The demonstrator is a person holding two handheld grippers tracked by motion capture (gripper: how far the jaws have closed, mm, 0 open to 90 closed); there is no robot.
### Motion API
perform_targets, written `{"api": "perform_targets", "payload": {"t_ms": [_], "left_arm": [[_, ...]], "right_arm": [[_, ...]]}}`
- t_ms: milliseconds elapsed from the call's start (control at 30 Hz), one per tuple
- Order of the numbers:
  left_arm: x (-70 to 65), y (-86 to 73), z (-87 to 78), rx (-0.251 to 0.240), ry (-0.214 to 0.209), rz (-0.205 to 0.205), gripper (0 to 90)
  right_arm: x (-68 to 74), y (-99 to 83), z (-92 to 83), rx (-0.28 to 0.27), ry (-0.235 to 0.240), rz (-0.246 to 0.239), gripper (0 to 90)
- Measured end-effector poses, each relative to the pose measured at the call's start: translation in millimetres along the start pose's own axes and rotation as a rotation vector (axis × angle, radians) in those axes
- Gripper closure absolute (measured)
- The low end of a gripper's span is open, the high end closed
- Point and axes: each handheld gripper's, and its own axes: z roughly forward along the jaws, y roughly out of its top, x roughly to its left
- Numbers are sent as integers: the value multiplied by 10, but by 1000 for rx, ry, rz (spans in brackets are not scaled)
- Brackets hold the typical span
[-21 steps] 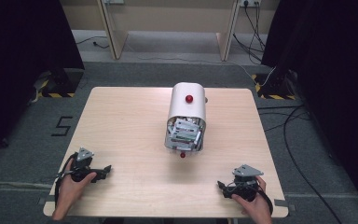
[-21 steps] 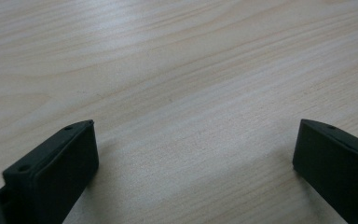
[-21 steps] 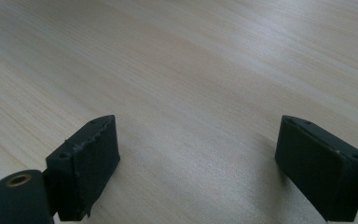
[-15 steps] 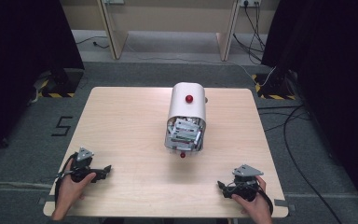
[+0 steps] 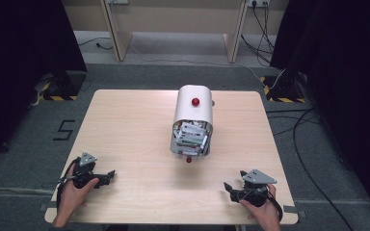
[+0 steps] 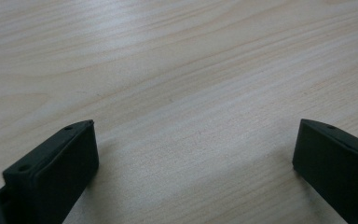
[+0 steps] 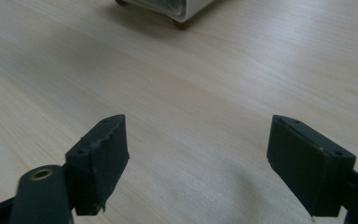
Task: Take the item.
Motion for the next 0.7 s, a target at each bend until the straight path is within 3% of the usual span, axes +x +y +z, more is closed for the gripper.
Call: {"api": "perform_targets", "payload": {"t_ms": [300,700], "left_arm": [[-1,0,0,-1,0,-1,0],[0,0,0,0,0,0,0]], "right_arm": [[51,183,-92,-42,7,-43,259],[87,427,-222,-85,4,-58,319]]}}
